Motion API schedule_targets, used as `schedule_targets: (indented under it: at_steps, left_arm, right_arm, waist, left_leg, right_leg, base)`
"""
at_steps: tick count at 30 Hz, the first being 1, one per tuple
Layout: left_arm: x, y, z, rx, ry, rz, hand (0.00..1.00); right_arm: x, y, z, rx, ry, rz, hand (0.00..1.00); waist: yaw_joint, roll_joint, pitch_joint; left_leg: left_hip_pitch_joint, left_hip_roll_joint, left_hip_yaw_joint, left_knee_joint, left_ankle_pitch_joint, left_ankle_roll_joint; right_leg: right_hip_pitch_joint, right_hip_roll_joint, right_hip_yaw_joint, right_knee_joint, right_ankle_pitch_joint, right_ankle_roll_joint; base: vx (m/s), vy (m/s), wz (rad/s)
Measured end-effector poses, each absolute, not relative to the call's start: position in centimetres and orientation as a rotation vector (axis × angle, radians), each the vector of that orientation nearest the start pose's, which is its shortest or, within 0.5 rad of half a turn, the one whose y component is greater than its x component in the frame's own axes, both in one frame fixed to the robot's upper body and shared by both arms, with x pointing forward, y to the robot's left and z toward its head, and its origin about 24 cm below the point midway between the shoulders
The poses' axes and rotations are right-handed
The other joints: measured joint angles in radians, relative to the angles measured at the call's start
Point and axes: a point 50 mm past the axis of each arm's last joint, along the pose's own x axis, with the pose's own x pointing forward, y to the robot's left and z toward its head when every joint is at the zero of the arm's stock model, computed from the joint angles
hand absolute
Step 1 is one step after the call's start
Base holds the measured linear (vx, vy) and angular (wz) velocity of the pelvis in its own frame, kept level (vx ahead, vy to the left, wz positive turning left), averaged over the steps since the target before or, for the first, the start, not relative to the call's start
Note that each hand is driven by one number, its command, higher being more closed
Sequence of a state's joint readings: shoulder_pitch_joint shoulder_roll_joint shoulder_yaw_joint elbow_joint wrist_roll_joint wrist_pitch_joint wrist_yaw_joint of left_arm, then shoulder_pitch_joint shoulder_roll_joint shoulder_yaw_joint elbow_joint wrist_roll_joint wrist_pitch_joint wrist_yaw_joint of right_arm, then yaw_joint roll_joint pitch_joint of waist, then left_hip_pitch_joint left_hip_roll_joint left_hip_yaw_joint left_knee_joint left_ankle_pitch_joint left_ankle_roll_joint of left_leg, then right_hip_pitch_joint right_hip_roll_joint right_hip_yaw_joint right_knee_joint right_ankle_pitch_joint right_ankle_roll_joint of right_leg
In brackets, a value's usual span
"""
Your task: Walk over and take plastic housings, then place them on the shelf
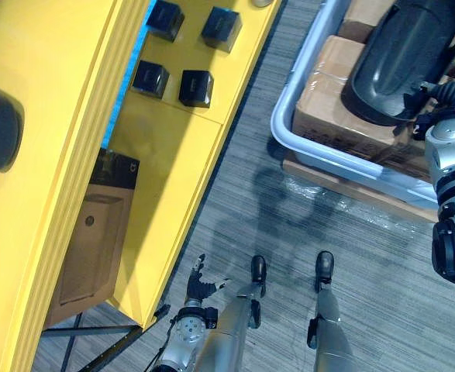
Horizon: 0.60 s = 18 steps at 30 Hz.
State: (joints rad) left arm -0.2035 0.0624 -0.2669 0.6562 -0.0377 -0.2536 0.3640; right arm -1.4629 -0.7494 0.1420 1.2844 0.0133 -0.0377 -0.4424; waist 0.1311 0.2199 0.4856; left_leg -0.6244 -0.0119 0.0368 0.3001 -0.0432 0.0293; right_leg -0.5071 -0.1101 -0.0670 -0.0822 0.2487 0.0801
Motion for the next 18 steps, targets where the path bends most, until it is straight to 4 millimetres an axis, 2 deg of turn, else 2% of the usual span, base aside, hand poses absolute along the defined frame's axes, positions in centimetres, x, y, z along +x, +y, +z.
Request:
schedule_targets:
  at_steps: [4, 5, 9, 18]
  left_arm:
    - [26.5, 11.8, -3.4, 0.15, 0.195, 0.078, 0.0]
    - [26.5, 11.8, -3.4, 0.143, 0.196, 0.081, 0.0]
    - [26.6, 11.8, -3.2, 0.127, 0.189, 0.083, 0.0]
    - [26.7, 11.3, -2.8, 0.122, 0.185, 0.056, 0.0]
  right_arm:
    - [37.8, -31.5, 34.2, -0.434, -0.364, -0.824, 0.0]
    - [37.8, -31.4, 34.2, -0.433, -0.364, -0.822, 1.0]
    - [37.7, -31.1, 35.3, -0.416, -0.391, -0.822, 1.0]
    - [37.9, -31.7, 34.7, -0.378, -0.258, -0.829, 1.0]
  waist:
    - [0.011, 0.0, 0.0]
    - [0.011, 0.0, 0.0]
    - [0.005, 0.0, 0.0]
    - [0.005, 0.001, -0.001]
  left_leg:
    - [0.012, -0.009, -0.004, -0.013, 0.006, 0.004]
    - [0.022, -0.01, -0.004, -0.015, 0.006, 0.004]
    - [0.039, -0.014, -0.007, -0.015, 0.007, 0.005]
    - [0.071, -0.016, -0.009, -0.05, 0.029, 0.001]
  right_leg:
    - [0.009, -0.008, -0.007, 0.0, 0.001, -0.001]
    - [0.018, -0.01, -0.008, 0.0, 0.001, -0.001]
    - [0.037, -0.013, -0.022, 0.0, 0.001, -0.001]
    - [0.056, -0.014, -0.029, 0.0, -0.007, -0.013]
  base:
    - [0.1, 0.042, 0.07]
    - [0.07, 0.042, 0.01]
    - [0.09, 0.053, 0.03]
    - [0.07, 0.021, 0.02]
